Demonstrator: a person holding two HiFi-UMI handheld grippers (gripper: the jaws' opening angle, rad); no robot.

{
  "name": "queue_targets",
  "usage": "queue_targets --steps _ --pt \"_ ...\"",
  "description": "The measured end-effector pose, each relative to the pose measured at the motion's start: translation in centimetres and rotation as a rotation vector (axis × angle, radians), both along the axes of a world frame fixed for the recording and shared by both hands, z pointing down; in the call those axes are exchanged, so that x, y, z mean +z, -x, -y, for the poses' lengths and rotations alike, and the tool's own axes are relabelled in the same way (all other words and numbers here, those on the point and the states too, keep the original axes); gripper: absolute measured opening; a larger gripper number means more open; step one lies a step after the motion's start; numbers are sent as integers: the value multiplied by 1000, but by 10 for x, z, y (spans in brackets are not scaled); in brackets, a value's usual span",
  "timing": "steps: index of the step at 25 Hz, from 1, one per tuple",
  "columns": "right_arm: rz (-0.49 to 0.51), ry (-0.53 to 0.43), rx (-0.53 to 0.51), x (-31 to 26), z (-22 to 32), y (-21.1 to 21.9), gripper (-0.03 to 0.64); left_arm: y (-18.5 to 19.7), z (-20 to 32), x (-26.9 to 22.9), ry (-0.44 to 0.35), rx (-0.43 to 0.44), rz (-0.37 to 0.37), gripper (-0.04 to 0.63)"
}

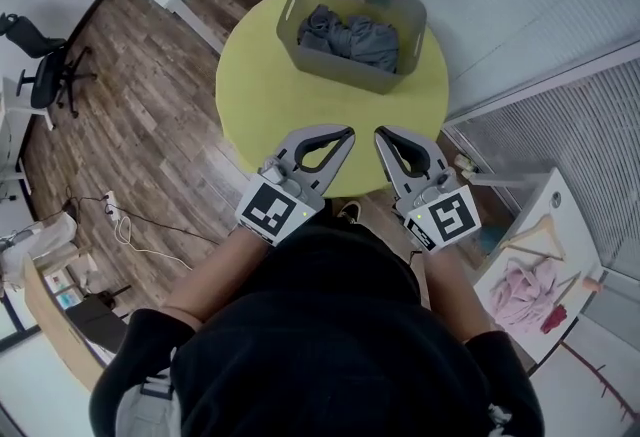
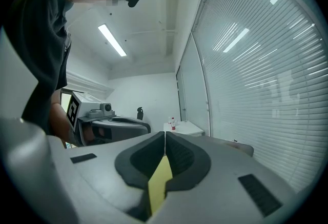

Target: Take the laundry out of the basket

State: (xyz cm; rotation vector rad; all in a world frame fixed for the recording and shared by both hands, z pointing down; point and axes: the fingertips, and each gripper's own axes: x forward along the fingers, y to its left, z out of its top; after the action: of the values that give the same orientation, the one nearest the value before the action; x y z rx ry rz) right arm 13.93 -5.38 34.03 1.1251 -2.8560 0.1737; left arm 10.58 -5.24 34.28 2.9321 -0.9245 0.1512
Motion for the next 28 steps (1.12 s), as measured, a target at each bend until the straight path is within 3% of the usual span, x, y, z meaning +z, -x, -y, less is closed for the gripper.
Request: queue_targets --steps 11,23,28 --pt "-47 27 35 11 76 24 25 33 80 11 15 22 14 9" --pt "-134 92 65 36 141 48 25 56 151 27 38 47 -45 10" --pt "-147 106 98 42 164 56 25 65 176 31 26 84 -17 9"
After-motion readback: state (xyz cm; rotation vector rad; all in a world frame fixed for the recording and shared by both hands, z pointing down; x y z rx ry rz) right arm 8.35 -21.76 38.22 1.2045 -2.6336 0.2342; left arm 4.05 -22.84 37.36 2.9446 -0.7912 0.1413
